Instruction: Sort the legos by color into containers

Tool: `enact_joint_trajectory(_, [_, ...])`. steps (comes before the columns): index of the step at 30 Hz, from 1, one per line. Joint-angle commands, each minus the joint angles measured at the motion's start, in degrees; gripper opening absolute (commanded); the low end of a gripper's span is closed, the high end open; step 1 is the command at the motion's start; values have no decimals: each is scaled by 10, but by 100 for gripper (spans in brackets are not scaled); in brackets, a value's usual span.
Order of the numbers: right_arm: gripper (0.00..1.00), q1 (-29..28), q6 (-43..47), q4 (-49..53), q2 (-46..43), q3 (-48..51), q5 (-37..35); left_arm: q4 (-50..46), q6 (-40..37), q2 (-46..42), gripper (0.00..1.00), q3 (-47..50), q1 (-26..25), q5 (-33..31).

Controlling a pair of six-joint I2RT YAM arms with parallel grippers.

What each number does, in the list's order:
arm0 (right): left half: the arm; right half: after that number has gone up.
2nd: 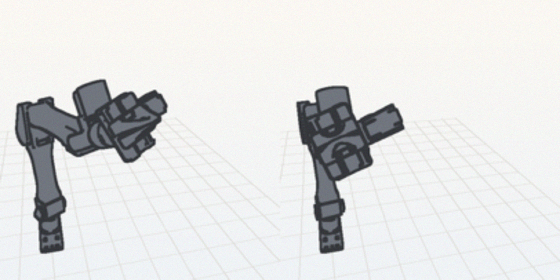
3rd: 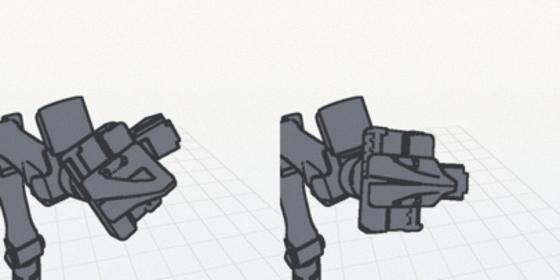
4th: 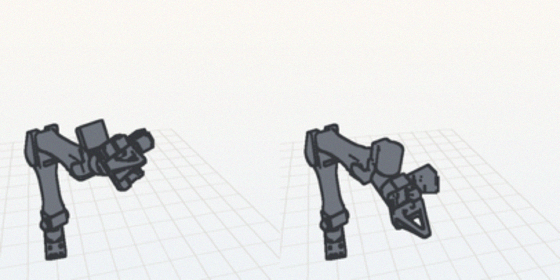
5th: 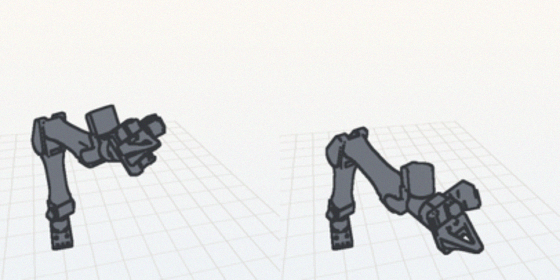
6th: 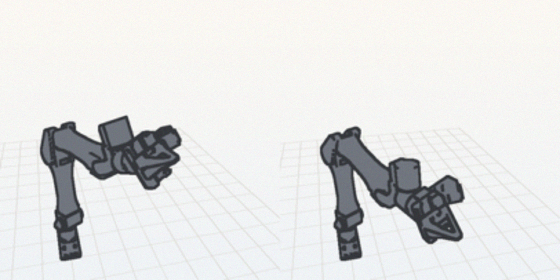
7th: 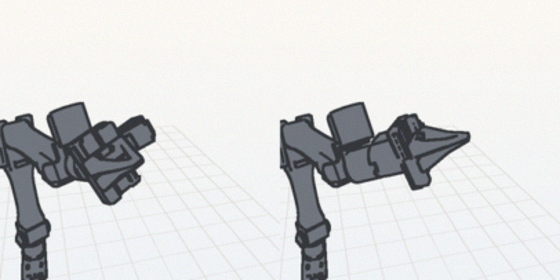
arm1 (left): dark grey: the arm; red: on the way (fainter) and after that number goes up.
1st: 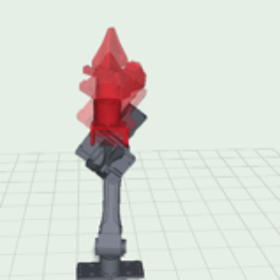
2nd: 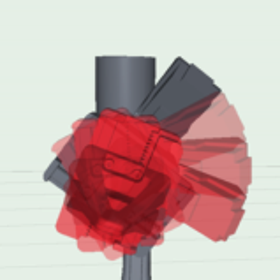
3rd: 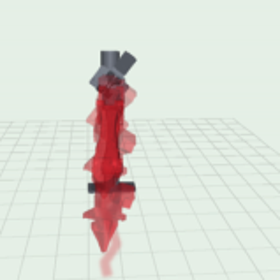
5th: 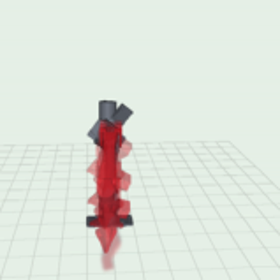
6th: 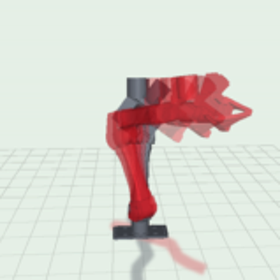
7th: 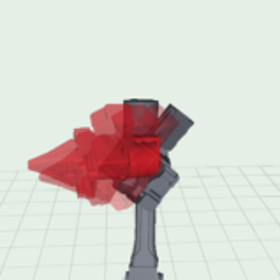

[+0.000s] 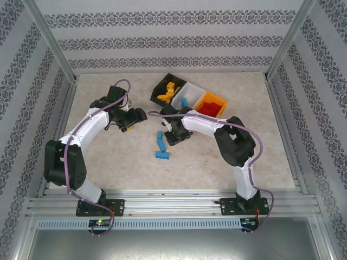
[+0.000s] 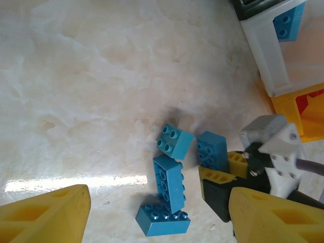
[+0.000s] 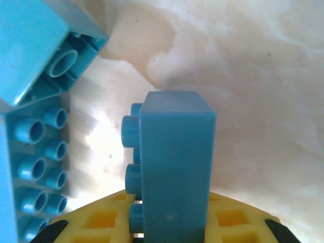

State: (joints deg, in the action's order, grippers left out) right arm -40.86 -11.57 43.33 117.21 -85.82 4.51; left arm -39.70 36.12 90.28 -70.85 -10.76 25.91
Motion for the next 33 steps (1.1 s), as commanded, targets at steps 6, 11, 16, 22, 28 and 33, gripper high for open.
enact_joint_trajectory(6, [14, 64, -41, -37, -101, -7, 45, 1, -34, 1, 73, -6, 5, 18])
enact_joint_trajectory(11, [14, 140, -69, -65, -94, -47, 62, -41, -74, 2, 74, -18, -25, 12])
enact_joint_trajectory(16, [14, 198, -76, -69, -30, -126, 70, -67, -96, 12, 88, -17, -91, 4])
enact_joint_trajectory(22, [17, 227, -81, -51, 67, -236, 83, -80, -85, 31, 100, -16, -155, -33])
enact_joint_trajectory(28, [34, 233, -79, -30, 115, -312, 75, -85, -75, 42, 100, -11, -165, -28])
enact_joint_trajectory(33, [43, 235, -78, -30, 108, -315, 69, -89, -83, 62, 100, -17, -166, -14])
